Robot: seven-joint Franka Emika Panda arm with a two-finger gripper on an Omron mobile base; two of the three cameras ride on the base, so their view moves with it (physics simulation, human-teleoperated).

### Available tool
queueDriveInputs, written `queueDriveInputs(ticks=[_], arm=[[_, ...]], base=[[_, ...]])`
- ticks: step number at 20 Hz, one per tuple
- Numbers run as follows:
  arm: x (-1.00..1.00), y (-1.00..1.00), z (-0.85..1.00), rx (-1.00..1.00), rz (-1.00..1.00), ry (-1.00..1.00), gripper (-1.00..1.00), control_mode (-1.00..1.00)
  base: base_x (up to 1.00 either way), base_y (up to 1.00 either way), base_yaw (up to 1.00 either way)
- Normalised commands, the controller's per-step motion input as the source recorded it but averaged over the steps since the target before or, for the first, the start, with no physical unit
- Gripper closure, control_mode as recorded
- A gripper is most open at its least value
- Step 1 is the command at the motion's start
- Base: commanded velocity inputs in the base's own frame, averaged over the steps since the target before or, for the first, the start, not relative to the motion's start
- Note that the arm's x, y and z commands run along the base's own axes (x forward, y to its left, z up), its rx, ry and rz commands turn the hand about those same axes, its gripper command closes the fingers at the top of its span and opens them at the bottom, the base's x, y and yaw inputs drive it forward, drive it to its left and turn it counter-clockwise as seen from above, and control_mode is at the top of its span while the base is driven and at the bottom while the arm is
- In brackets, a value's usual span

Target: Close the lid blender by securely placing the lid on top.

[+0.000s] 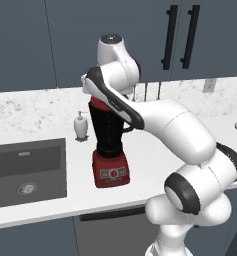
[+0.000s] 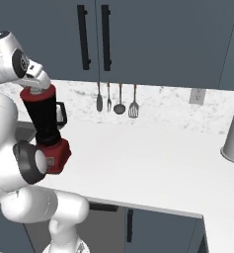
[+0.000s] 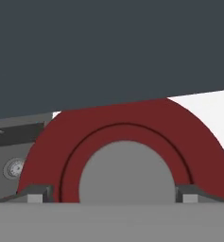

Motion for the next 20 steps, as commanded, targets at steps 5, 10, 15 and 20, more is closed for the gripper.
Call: queueDriveInputs(ticks=[5, 10, 15, 20], arm=[[-0.17, 0.02, 0.13, 0.00, 0.00, -0.17, -1.00, -1.00], [-0.01, 0.01, 0.00, 0.00, 0.00, -0.02, -1.00, -1.00], [0.14, 0.10, 0.00, 0.00, 0.00, 0.01, -1.00, -1.00], [-0.07, 0.05, 0.16, 0.00, 0.00, -0.01, -1.00, -1.00]], base=[[0.00, 0.00, 0.00], [0.00, 0.00, 0.00], [0.00, 0.00, 0.00], [0.00, 0.00, 0.00]])
